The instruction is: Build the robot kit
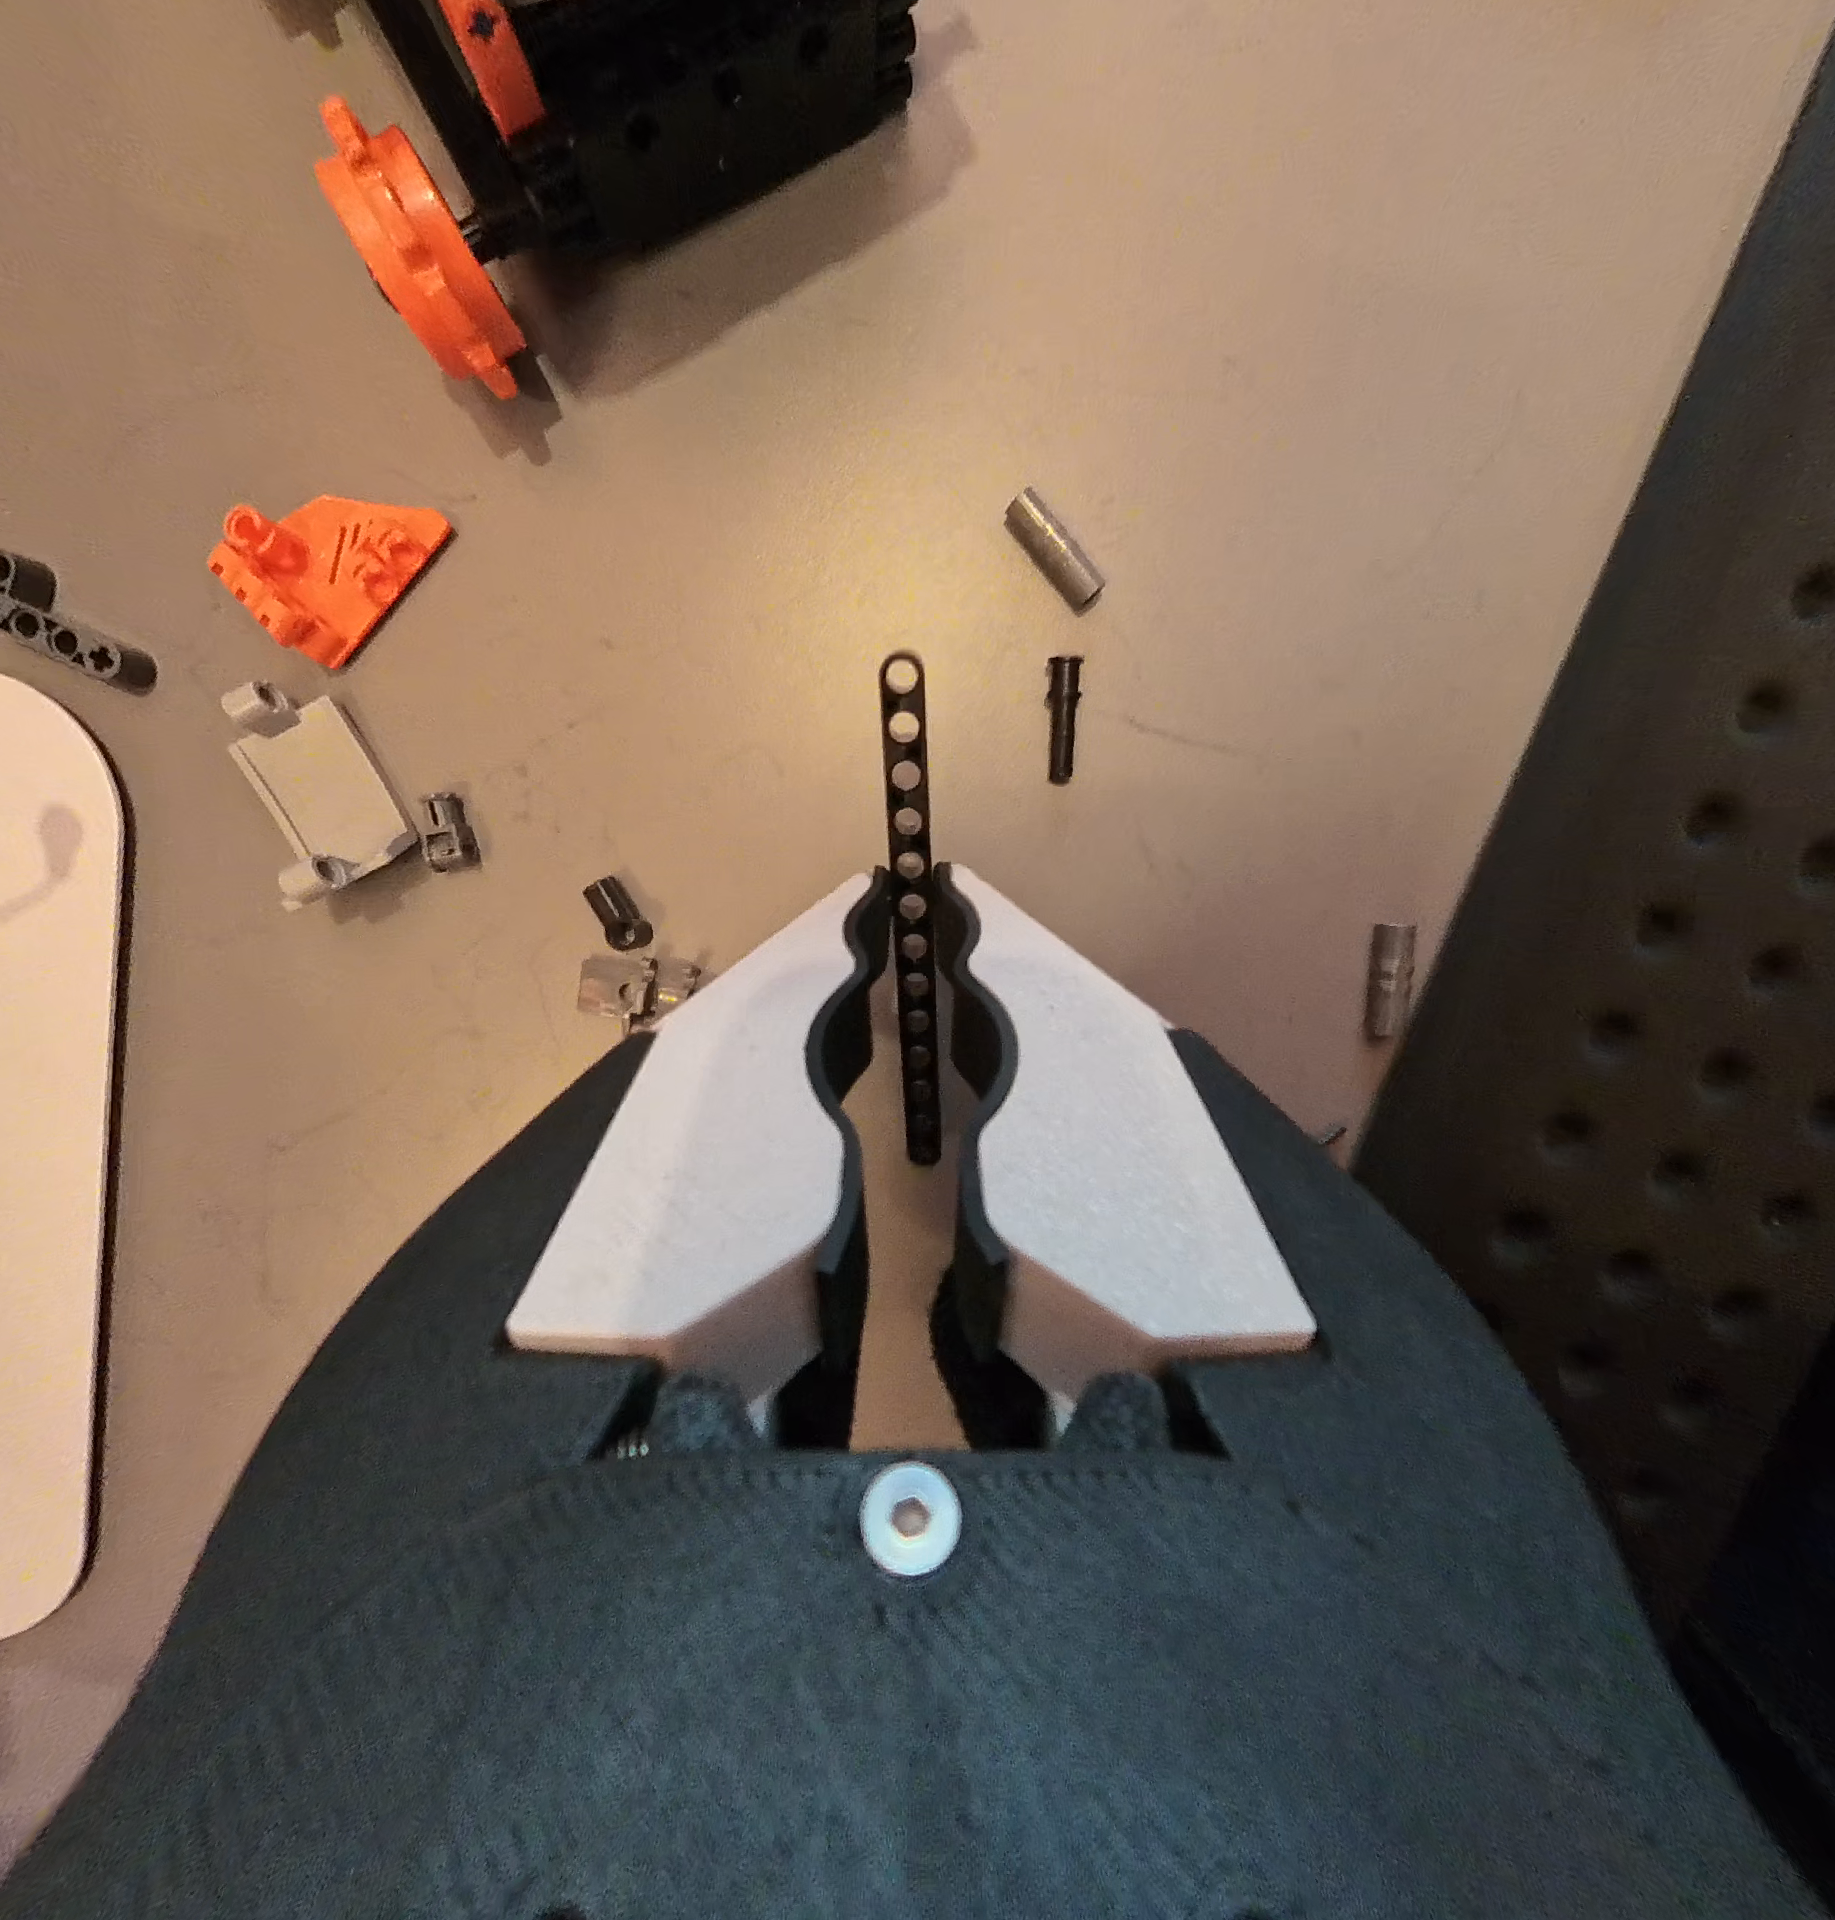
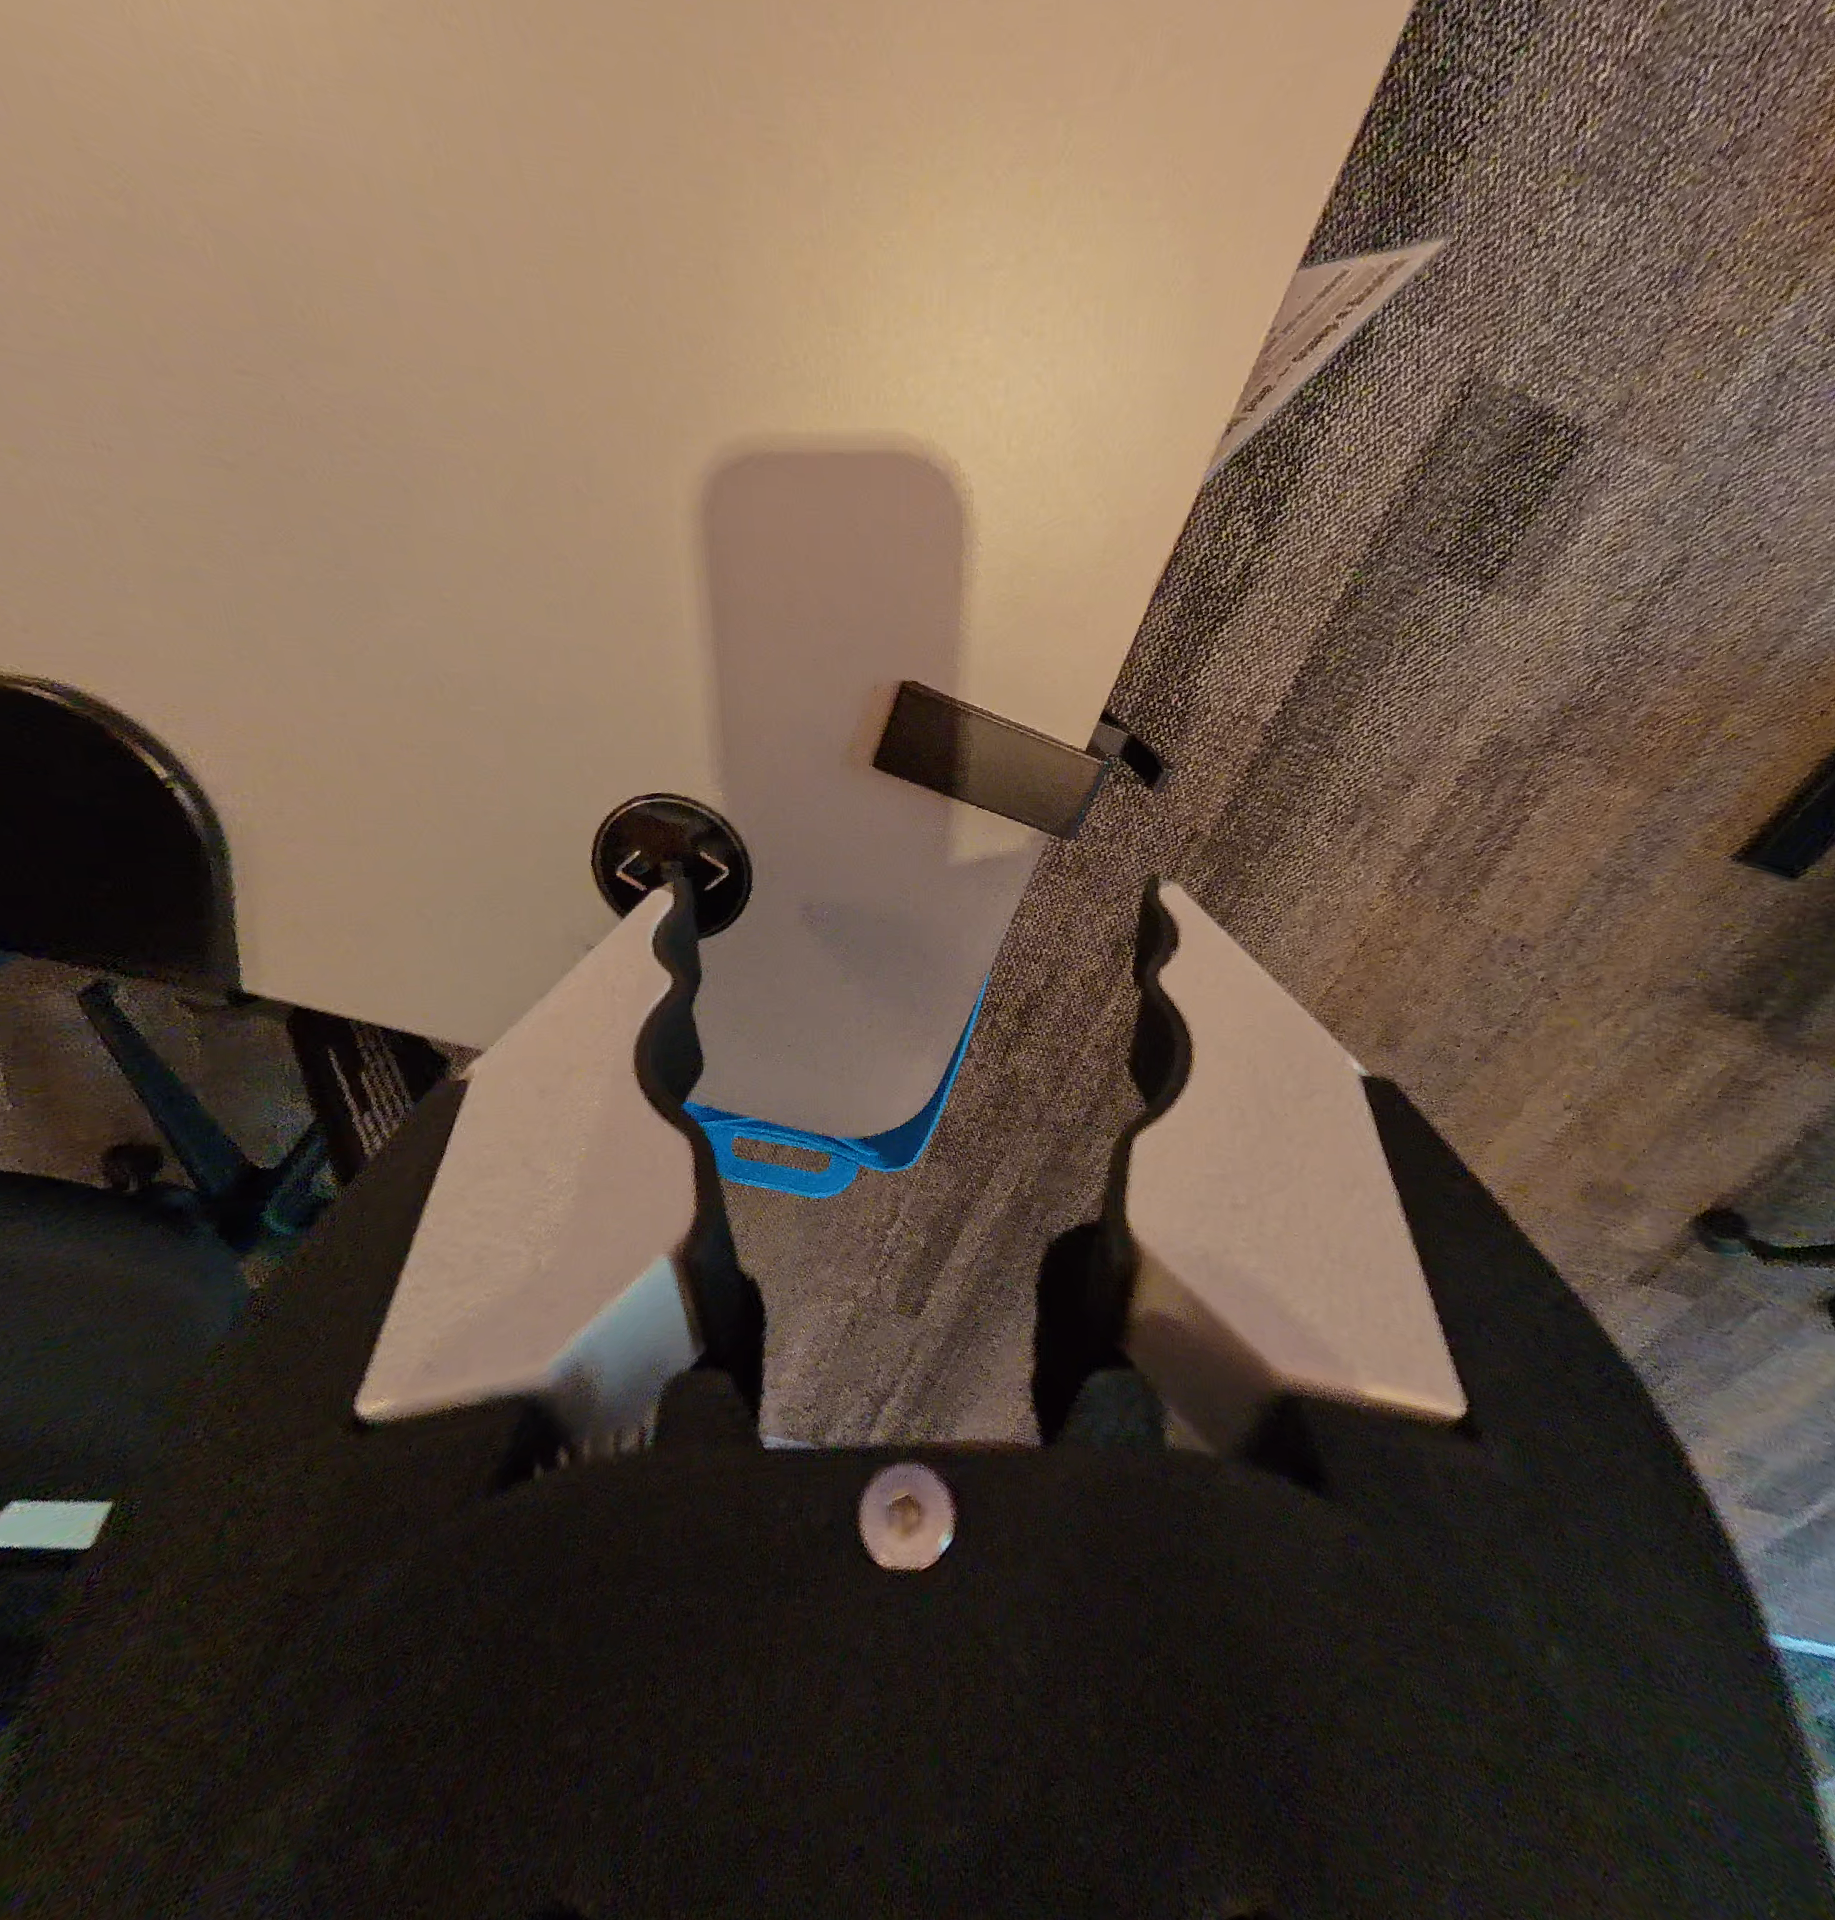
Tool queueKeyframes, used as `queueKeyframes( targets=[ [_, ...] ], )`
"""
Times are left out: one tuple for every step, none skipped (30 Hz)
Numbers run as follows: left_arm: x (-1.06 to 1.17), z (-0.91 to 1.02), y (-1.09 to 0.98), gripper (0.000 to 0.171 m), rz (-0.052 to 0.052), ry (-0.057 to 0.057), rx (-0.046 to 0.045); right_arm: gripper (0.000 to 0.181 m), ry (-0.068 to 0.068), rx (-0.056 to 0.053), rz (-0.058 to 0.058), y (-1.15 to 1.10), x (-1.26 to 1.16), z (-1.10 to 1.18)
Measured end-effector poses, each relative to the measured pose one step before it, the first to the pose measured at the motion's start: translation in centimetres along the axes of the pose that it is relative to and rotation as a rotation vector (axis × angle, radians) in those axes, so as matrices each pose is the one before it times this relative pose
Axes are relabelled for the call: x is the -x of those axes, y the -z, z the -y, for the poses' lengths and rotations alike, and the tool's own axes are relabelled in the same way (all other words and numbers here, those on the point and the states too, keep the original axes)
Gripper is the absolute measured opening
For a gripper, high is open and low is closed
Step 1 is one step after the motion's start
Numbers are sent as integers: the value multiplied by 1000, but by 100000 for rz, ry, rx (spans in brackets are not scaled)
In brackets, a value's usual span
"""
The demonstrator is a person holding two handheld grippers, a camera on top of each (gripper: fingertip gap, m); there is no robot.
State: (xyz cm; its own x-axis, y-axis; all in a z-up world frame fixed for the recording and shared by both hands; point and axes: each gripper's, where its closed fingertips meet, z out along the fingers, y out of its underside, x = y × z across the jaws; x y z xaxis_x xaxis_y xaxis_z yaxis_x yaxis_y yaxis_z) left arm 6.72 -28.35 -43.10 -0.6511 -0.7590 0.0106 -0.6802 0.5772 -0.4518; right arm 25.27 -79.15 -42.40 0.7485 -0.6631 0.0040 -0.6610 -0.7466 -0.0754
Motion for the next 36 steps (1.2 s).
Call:
queueKeyframes(
  targets=[
    [-8, 65, -67, 9, 304, 342, -75, 87, -1516, -362, 707, -459, -65, -182],
    [-53, 74, -61, 11, 183, 33, -183, 89, -1496, 129, 920, -423, -1, -232],
    [-78, 44, -23, 11, -211, -60, -119, 90, -1202, 510, 1427, -379, 119, -228],
    [-6, 62, -21, 11, 119, 172, -103, 90, -143, 770, 496, -445, 38, -258],
    [0, 36, -52, 12, 107, 444, 59, 92, 386, 1055, -238, -477, -78, -282],
    [12, 48, 10, 13, -71, 445, -31, 93, -231, 847, -138, -434, -74, -203],
    [-33, 82, 71, 12, -133, 201, -346, 93, -897, 152, -93, -324, -66, -74],
    [7, 69, 78, 12, 50, 105, -293, 95, -624, -285, 317, -170, 83, 34],
    [3, 2, 32, 12, 120, 176, 171, 93, -72, -348, 139, -63, -26, 54],
    [22, -45, 23, 13, 218, 6, 365, 95, 201, -136, -1061, 25, -225, -1],
    [49, 39, 71, 13, 279, 19, -326, 94, -60, 143, -291, 60, -35, -17],
    [29, 75, 77, 12, -54, 564, -604, 94, 131, -107, 287, 112, 104, -7],
    [30, 59, 18, 12, -281, 958, -417, 96, 93, -260, -198, 13, -47, 24],
    [62, -4, 5, 12, -24, 605, -25, 96, -390, 212, 154, -35, -16, -12],
    [71, -31, 16, 13, 320, 20, 241, 93, -164, 555, 607, -25, 95, 4],
    [50, -38, 20, 12, 59, -65, 168, 93, 384, 845, 54, 0, 35, 50],
    [-17, 0, 1, 12, -272, 188, 73, 90, 1112, 958, -189, 15, 55, 71],
    [-10, 26, -14, 12, -73, 122, 94, 84, 1606, 852, 453, 27, 214, 83],
    [0, 37, -31, 12, 55, -180, 49, 79, 1453, 865, 241, 27, 234, 88],
    [-44, 71, -39, 12, -83, -276, -11, 75, 946, 428, 370, 50, 241, 73],
    [-64, 87, -58, 12, -178, -198, -65, 76, 82, -58, 49, 54, 55, -24],
    [-23, 84, -22, 12, 47, -78, -202, 77, -824, -230, 57, -10, -70, -61],
    [-28, 84, 36, 12, -17, 35, -336, 78, -1502, -139, 478, -38, -87, -56],
    [-26, 107, 47, 11, -35, 44, -382, 80, -1200, -62, 825, -41, -69, -57],
    [-60, 51, 29, 11, -159, 6, -182, 81, -255, 71, 800, -35, -48, -64],
    [-29, -26, -21, 11, -113, -225, 153, 81, -67, 395, 876, -35, 9, -16],
    [-20, -14, 29, 11, 46, -293, 0, 80, -230, 319, 1447, -64, 41, 8],
    [-28, 1, 34, 11, -68, 112, -184, 80, -793, 384, 1796, -97, 26, -44],
    [-32, -10, 52, 11, -149, 235, -148, 81, -1215, 443, 1563, -96, -1, -56],
    [-26, -39, 32, 11, -33, 163, 38, 82, -560, 410, 767, -64, 0, 8],
    [-51, -25, 47, 11, -46, 21, -156, 81, 1078, 137, -389, 1, 26, 65],
    [-54, -13, 63, 10, -123, -17, -123, 79, 875, -8, -308, 30, 63, 51],
    [-42, -15, 53, 10, -46, 68, -93, 77, -497, -412, 893, -59, 79, -6],
    [-39, -12, 86, 10, -65, 80, -47, 80, -1612, -561, 1129, -73, -96, -113],
    [-29, -5, 82, 10, 66, 3, -111, 85, -1096, -546, -32, -9, -211, -90],
    [-14, 14, 130, 10, 110, -14, -198, 82, 507, -511, -296, 52, 20, 13]
  ],
)
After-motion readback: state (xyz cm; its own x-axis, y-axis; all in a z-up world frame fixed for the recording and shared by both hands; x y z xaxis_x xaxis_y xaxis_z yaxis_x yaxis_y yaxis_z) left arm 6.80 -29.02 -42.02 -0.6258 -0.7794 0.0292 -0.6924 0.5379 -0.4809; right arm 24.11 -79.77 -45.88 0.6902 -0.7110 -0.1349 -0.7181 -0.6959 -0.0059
